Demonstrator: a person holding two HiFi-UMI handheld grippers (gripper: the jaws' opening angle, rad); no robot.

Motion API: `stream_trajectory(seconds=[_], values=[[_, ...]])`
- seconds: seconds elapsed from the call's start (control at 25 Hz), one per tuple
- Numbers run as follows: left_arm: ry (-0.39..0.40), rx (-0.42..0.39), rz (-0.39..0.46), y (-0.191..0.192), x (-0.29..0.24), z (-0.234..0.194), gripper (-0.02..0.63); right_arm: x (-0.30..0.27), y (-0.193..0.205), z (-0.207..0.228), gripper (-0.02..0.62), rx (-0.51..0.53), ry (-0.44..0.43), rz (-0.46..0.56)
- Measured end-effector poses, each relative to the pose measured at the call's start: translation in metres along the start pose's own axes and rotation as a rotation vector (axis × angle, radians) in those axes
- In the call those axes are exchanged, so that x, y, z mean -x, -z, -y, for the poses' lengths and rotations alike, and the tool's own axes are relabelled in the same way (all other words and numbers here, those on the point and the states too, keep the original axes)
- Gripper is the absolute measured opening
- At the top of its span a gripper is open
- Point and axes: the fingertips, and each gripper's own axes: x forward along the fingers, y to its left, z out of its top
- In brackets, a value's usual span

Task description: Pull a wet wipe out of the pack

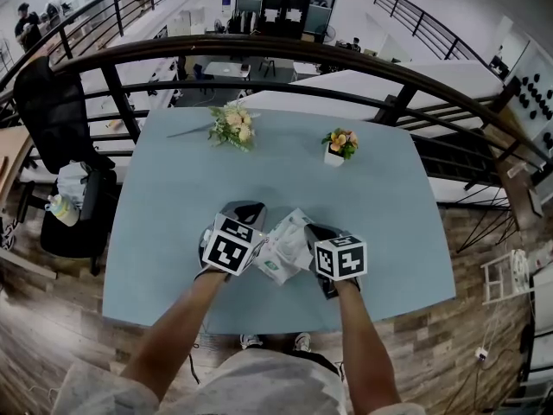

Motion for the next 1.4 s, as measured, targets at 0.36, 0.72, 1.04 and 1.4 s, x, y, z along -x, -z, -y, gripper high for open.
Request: stream_trajectory(seconds=[0.36, 0.72, 1.04, 1.4], values=[[-0.038, 0.008, -0.008, -0.003, 0.007, 0.008, -0.006, 0.005, -0.008, -0.002, 0.003, 0.022, -0.033, 0.025], [-0.088, 0.025, -0.009, -0.008, 0.014, 0.017, -0.006, 0.011, -0.014, 0.001, 0.003, 0.048, -0.059, 0.042], [-0.155, 0.046, 0.001, -0.011, 0.025, 0.02, -0.006, 0.014, -0.018, -0.002, 0.003, 0.087, -0.103, 0.062], [-0.202, 0.051, 0.01, -0.016, 0.033, 0.031, -0.006, 0.022, -0.022, -0.003, 0.003, 0.116, -0.138, 0.088]])
